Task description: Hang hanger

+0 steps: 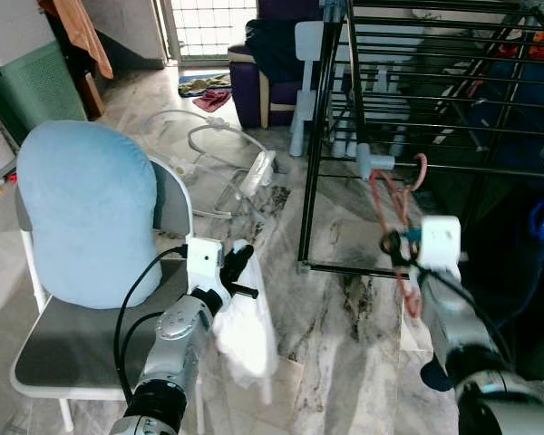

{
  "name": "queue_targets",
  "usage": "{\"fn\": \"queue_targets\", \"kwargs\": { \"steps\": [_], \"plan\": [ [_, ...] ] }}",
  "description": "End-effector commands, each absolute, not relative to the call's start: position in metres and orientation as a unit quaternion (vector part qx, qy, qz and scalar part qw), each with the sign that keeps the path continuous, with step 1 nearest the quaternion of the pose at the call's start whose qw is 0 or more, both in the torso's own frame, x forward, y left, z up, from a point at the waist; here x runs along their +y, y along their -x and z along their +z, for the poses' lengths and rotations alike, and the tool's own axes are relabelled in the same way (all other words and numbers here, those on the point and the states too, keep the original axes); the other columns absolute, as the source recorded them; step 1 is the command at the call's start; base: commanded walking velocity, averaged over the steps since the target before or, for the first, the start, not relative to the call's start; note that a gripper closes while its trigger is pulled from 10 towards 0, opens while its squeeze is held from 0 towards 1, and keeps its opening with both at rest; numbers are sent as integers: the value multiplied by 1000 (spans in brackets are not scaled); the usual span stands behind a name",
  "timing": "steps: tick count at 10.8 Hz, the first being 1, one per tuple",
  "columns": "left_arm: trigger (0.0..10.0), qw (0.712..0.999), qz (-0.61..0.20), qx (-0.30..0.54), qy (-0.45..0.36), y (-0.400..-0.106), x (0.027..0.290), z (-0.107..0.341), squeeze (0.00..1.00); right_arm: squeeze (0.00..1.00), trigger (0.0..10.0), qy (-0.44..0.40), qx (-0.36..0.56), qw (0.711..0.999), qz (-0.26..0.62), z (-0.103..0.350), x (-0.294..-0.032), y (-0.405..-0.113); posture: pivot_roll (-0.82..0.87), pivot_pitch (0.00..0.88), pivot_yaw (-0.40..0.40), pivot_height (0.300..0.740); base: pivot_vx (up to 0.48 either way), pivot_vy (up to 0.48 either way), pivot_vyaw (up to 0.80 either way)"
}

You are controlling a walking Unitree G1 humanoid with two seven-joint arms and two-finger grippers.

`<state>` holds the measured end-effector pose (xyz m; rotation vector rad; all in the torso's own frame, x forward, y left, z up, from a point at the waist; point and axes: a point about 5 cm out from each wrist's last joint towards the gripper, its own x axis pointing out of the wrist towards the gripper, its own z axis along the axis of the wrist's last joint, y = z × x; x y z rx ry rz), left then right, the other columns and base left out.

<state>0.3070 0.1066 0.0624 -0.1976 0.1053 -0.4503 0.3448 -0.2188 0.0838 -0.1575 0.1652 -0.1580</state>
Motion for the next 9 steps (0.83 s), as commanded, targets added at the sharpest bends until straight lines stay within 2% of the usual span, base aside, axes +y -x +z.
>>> {"fn": "queue_targets", "kwargs": {
  "steps": [1, 3, 7, 8, 9],
  "plan": [
    [10000, 968, -230, 33, 93, -311, 106, 72, 0, 0, 10000, 81, 59, 992, -77, 93, -217, -349, -72, 23, 6, 740, 0, 0, 0],
    [10000, 969, -228, 35, 92, -310, 106, 71, 0, 0, 10000, 81, 56, 993, -64, 95, -210, -352, -69, 25, 5, 740, 0, 0, 0],
    [10000, 968, -231, 45, 91, -308, 103, 68, 0, 0, 10000, 80, 115, 989, -44, 81, -207, -352, -75, 32, 6, 740, 0, 0, 0],
    [10000, 967, -233, 46, 90, -308, 102, 67, 0, 0, 3569, 80, 116, 989, -43, 82, -206, -353, -77, 33, 6, 740, 0, 0, 0],
    [10000, 967, -234, 47, 90, -308, 102, 67, 0, 0, 0, 76, 116, 989, -43, 82, -205, -354, -77, 33, 5, 740, 0, 0, 0]
  ]
}}
